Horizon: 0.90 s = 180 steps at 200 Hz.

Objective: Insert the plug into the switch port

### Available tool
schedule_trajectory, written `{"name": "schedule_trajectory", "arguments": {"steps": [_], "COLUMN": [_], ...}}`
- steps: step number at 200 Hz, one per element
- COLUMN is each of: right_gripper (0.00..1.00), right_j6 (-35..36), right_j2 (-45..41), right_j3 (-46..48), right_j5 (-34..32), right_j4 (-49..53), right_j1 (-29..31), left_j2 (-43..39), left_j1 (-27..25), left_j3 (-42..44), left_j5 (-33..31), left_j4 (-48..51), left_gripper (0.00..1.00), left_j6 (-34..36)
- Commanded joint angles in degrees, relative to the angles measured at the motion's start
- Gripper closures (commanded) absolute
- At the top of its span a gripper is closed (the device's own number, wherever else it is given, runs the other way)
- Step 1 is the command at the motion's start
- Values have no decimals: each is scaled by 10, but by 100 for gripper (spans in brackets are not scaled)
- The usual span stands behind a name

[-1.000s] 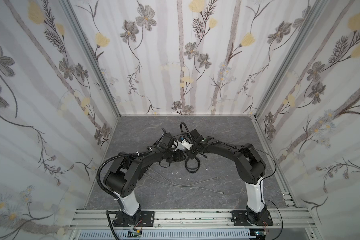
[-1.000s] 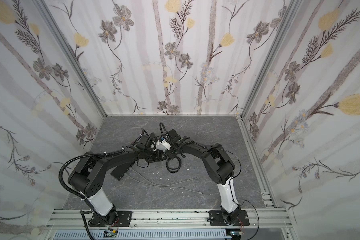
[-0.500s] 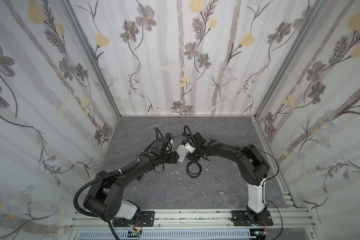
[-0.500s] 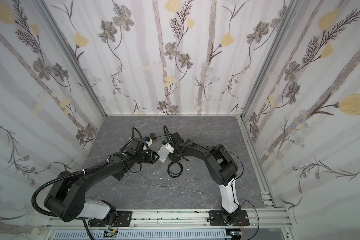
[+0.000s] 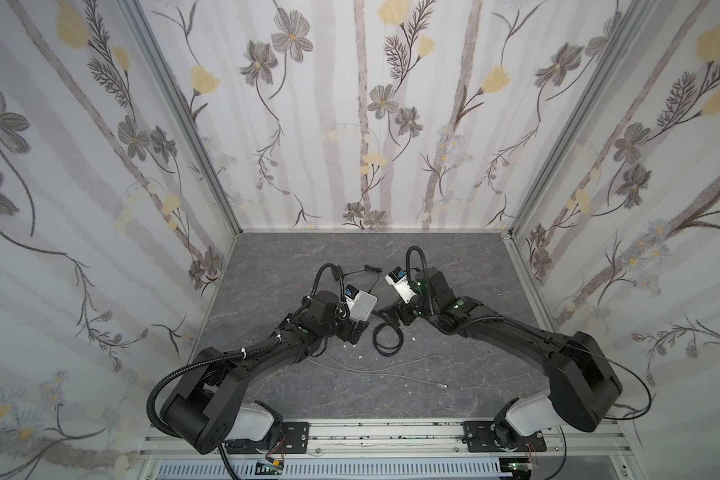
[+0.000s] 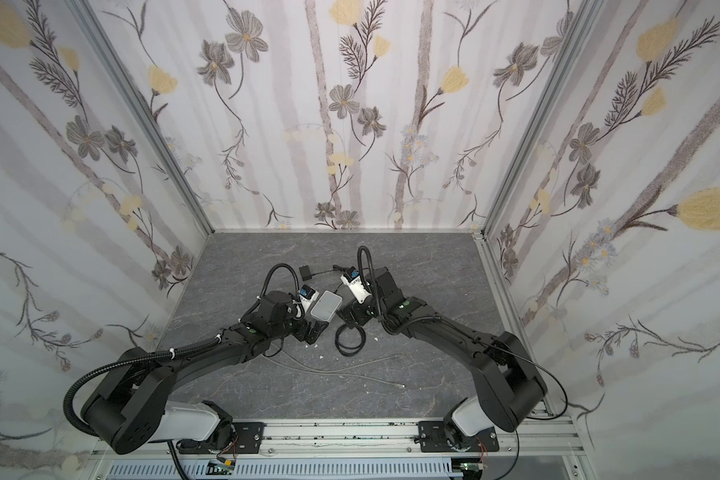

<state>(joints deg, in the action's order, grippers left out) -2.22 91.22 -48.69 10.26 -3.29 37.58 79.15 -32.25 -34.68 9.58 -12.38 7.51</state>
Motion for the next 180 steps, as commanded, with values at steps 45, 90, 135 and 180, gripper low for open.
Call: {"name": "schedule_trajectory", "arguments": {"steps": [45, 90, 135, 180], "right_gripper": [0, 5, 16, 49], "right_j6": [-143, -82, -16, 10], "right_j2": [88, 101, 149, 213], "right_j3": [36, 27, -33, -91], "right_j5": [172, 130, 39, 1], "right_j4": [-186, -132, -45, 9], "right_j1": [-82, -73, -25, -6], "left_j2": [74, 120, 166, 189], "left_j1": [4, 5, 5, 5], "left_j3": [-46, -57, -71, -85], "left_j5": [6, -16, -29, -20], "left_j4": [23, 7, -4, -10], "left_gripper": [5, 13, 9, 11], "left_j6": [-29, -37, -54, -48]}}
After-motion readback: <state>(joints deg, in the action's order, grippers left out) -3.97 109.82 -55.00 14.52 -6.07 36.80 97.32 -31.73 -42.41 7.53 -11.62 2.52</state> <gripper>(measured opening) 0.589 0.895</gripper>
